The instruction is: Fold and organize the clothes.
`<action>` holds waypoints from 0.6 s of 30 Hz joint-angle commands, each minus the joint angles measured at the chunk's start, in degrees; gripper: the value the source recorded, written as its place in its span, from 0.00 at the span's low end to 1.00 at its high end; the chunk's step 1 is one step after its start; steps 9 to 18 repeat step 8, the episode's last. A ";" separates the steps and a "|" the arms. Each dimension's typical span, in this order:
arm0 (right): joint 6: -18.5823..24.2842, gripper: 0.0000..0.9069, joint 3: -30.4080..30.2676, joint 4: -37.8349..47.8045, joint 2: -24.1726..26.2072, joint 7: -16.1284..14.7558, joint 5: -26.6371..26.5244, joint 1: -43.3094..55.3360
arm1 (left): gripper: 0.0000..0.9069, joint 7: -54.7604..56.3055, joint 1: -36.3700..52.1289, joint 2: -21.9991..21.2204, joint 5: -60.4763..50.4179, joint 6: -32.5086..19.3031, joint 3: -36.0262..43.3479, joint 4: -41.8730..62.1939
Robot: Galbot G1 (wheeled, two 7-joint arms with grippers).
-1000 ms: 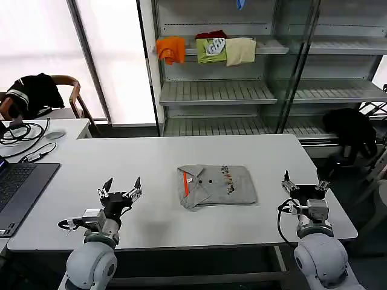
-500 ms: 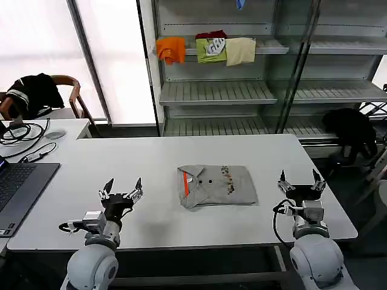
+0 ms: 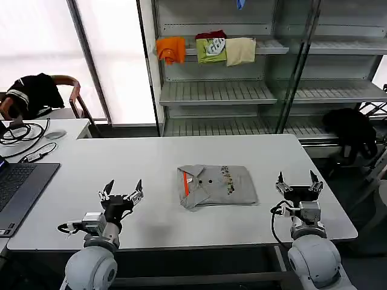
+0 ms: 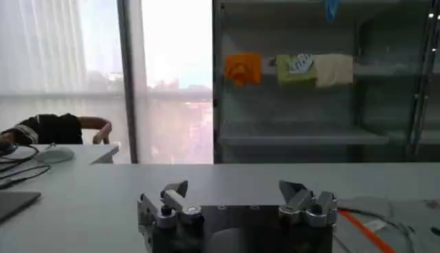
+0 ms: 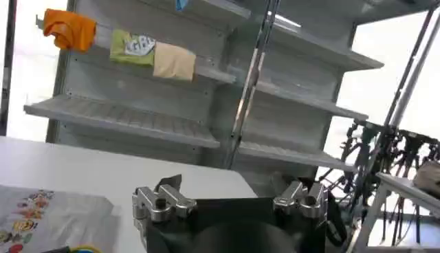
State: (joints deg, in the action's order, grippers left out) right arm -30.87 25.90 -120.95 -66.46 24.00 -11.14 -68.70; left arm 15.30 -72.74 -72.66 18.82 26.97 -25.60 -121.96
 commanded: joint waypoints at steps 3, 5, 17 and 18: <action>0.02 1.00 -0.31 -0.30 0.01 -0.13 0.16 0.04 | 1.00 -0.61 -0.86 -0.45 -0.36 0.40 -0.50 -0.85; 0.03 1.00 -0.46 -0.40 0.09 -0.16 0.17 0.03 | 1.00 -0.61 -0.72 -0.67 -0.35 0.31 -0.46 -1.01; 0.02 1.00 -0.41 -0.58 0.17 -0.26 0.15 0.12 | 1.00 -0.71 -0.60 -0.81 -0.33 0.34 -0.46 -1.33; 0.02 1.00 -0.41 -0.58 0.17 -0.26 0.15 0.12 | 1.00 -0.71 -0.60 -0.81 -0.33 0.34 -0.46 -1.33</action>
